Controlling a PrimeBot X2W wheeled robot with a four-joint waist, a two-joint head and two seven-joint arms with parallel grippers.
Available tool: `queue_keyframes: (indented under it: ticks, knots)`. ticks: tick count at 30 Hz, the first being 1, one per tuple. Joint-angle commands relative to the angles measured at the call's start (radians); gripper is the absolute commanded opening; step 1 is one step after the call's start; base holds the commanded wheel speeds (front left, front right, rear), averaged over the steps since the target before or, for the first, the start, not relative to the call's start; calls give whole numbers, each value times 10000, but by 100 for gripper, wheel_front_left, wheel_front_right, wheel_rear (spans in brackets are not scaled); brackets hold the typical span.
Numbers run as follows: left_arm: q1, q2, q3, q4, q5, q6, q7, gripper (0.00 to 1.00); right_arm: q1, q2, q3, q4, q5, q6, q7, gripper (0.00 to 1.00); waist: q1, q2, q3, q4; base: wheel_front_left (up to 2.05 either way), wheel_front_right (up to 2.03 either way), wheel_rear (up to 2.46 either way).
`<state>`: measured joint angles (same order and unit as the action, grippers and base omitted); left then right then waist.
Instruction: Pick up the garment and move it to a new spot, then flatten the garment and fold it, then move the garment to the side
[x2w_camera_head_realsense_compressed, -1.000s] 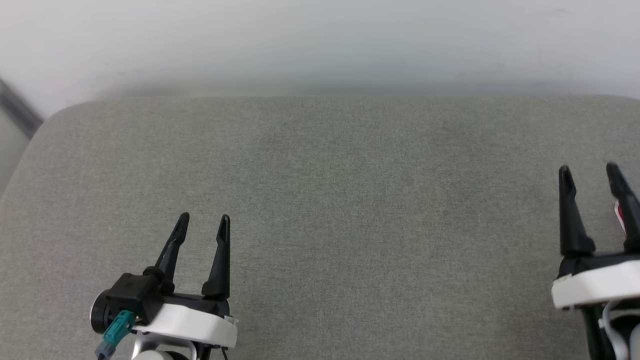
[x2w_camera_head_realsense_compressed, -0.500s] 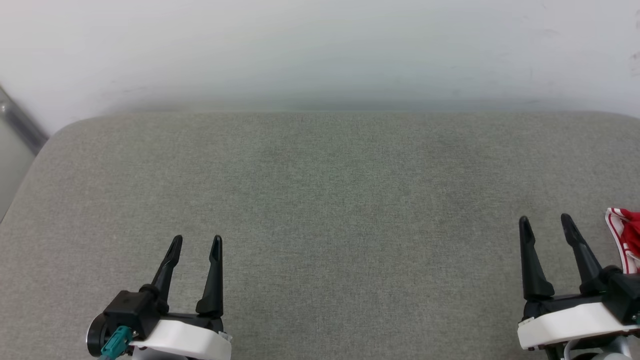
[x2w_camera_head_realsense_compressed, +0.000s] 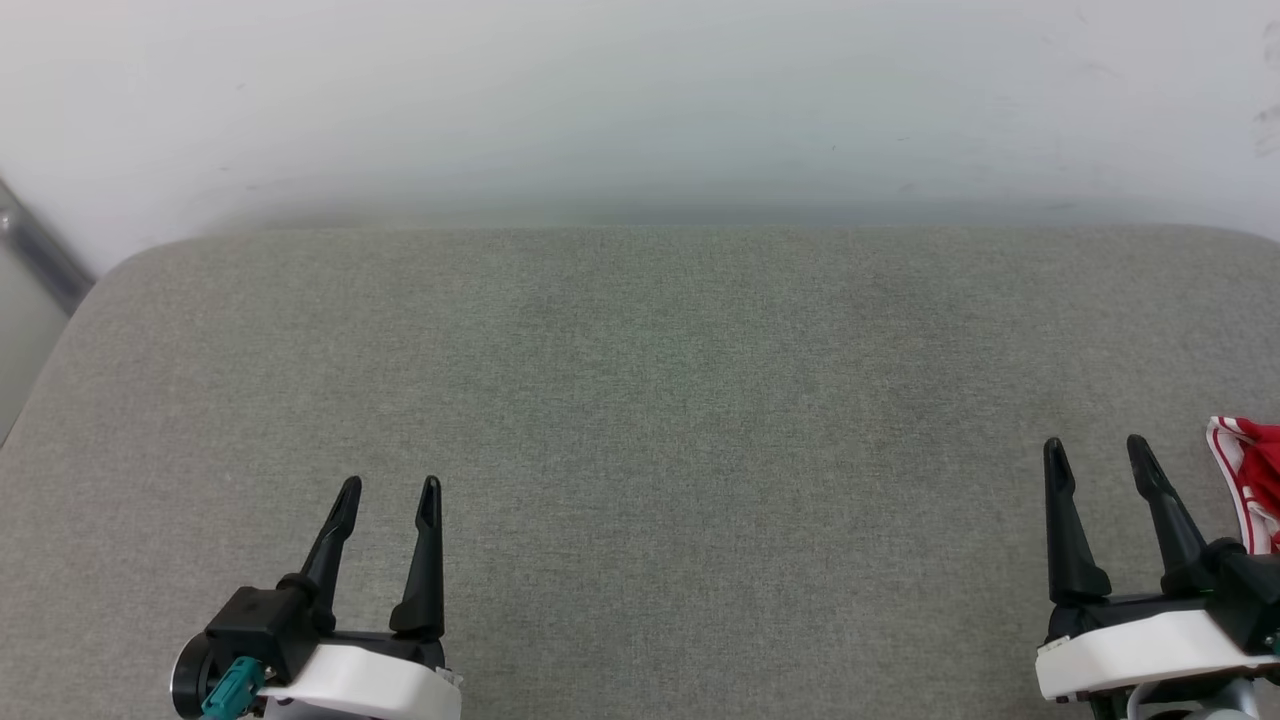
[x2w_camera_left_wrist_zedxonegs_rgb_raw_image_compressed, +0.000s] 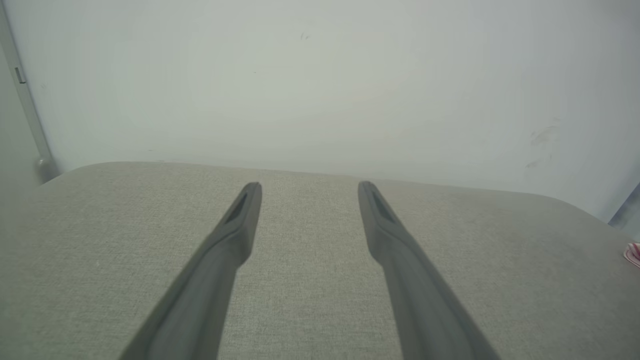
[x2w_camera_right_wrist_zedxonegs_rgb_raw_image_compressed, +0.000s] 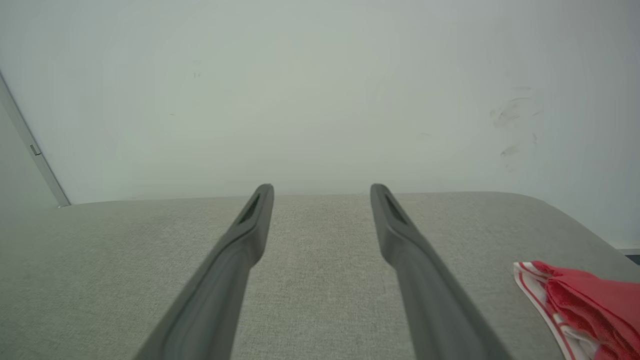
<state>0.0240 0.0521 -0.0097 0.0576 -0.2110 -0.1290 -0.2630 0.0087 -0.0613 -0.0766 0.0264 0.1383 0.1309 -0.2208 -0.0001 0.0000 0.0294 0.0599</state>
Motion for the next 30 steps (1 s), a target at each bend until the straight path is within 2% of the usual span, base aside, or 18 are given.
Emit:
queue_keyframes:
  ticks: [1, 14, 15, 18, 30]
  knots:
    - [48, -17, -6, -47, 72, 0, -21, 100, -27, 61, 4, 12, 11, -4, -64, 100, 1, 0, 1, 3, 0, 0, 0]
    - [112, -19, 258, -157, -1, 91, -21, 100, -14, 116, 150, 124, -42, -4, -158, 100, 1, 0, 13, 7, 0, 0, 0]
    - [34, -12, 254, -139, -30, 103, 0, 0, 0, 69, 152, 106, -10, 0, -91, 0, 1, 0, 14, 6, 0, 0, 0]
    - [157, -15, 222, 134, -89, 92, 12, 0, 73, 75, 161, 382, 41, 0, -54, 0, 1, 0, 13, 4, 0, 0, 0]
    - [-93, 55, 298, 413, -2434, 76, 550, 0, -147, 80, 70, 667, 2434, 0, 501, 0, 1, 0, -14, -55, 0, 0, 0]
